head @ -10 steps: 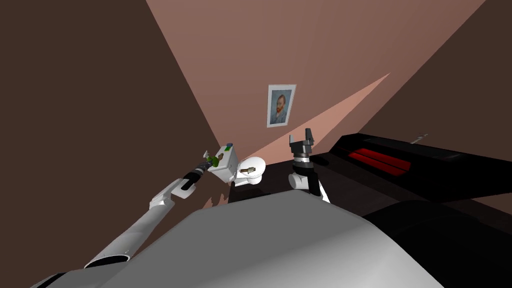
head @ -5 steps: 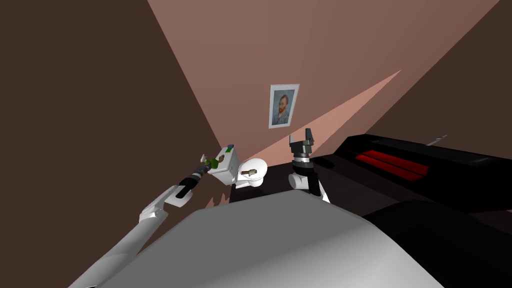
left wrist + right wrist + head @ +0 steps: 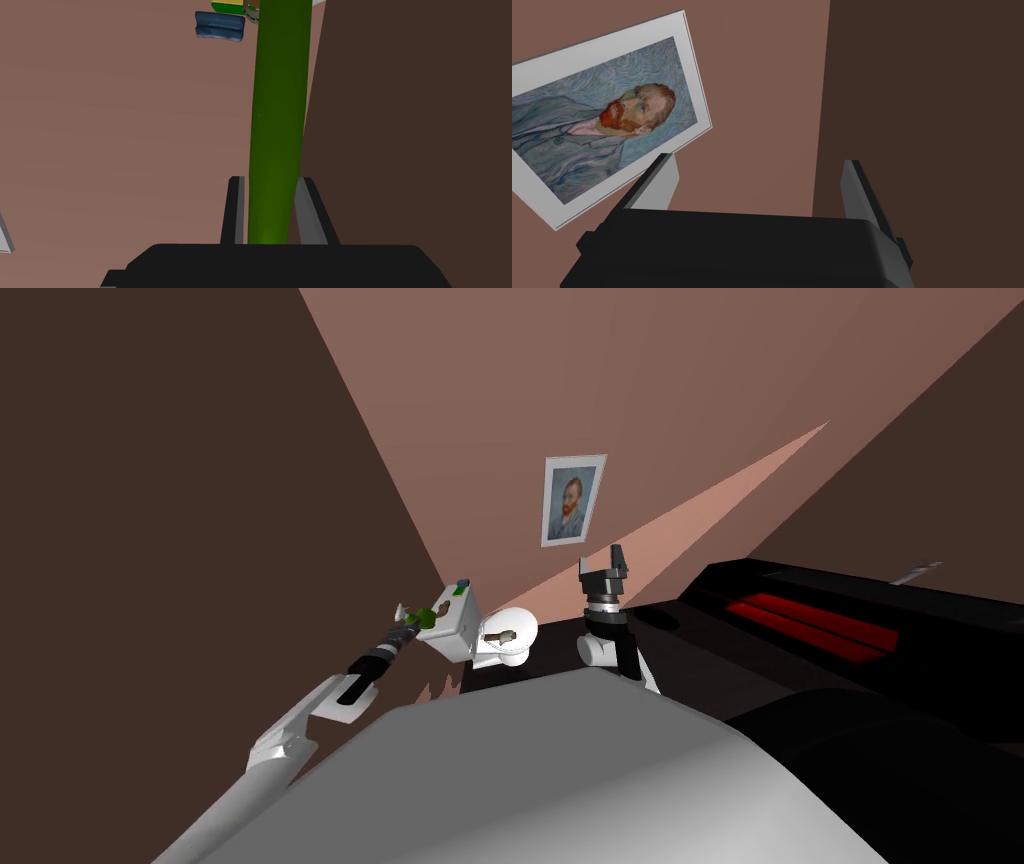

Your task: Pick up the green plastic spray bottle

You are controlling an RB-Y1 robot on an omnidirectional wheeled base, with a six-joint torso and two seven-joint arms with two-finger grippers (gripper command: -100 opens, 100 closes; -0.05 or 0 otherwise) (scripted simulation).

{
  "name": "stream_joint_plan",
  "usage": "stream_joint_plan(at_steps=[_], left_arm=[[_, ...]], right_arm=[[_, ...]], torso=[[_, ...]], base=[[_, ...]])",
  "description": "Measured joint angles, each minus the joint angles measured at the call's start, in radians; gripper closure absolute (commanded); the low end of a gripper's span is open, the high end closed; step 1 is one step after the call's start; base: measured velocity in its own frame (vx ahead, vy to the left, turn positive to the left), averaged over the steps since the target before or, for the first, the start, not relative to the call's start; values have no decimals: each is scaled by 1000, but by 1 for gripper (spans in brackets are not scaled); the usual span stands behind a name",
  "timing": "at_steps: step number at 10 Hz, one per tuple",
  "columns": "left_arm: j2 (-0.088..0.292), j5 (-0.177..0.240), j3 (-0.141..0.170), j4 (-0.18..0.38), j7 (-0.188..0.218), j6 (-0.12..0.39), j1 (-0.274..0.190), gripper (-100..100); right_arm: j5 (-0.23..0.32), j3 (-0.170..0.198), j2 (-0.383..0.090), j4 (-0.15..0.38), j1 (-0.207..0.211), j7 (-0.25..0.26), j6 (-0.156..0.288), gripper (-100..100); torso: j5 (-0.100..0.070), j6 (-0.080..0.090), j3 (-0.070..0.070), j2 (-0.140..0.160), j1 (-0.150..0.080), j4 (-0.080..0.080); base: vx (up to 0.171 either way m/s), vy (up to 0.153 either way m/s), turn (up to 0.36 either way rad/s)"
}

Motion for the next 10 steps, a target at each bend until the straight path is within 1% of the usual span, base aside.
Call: stream_joint_plan(at_steps=[1, 2, 3, 4, 5, 6, 7, 8, 10], left_arm=[[1, 0, 0, -37, 0, 2, 35, 100], [1, 0, 0, -63, 0, 1, 63, 100], [-6, -2, 25, -95, -6, 3, 96, 100], [-13, -5, 42, -129, -14, 8, 128, 100], [-16, -7, 49, -156, -18, 7, 157, 100], [-26, -10, 52, -174, -24, -2, 184, 100], [-25, -9, 52, -200, -25, -4, 214, 100], [-21, -8, 52, -219, -22, -2, 230, 100], [-31, -13, 95, -271, -36, 6, 287, 100]], right_arm=[[0, 0, 0, 0, 0, 0, 0, 0], [0, 0, 0, 0, 0, 0, 0, 0], [0, 0, 0, 0, 0, 0, 0, 0], [0, 0, 0, 0, 0, 0, 0, 0], [0, 0, 0, 0, 0, 0, 0, 0], [0, 0, 0, 0, 0, 0, 0, 0], [0, 0, 0, 0, 0, 0, 0, 0], [0, 0, 0, 0, 0, 0, 0, 0], [0, 0, 0, 0, 0, 0, 0, 0]], torso=[[0, 0, 2, 4, 0, 1], [0, -1, 4, 7, 0, 1], [-1, -2, 2, 3, 1, 2], [0, 0, 0, -2, 1, 0], [0, 1, 0, -1, 0, 0], [0, 1, 2, 3, 0, 1], [-1, 0, 4, 7, 0, 2], [-1, 1, 5, 8, -1, 2], [-1, 1, 0, -2, 1, 1]], base=[[-8, 4, -6], [103, 8, 153], [172, 25, 92], [112, 10, -27], [35, 2, -22], [-8, 2, 0], [-19, -1, 10], [128, 18, 115], [136, 16, 48]])
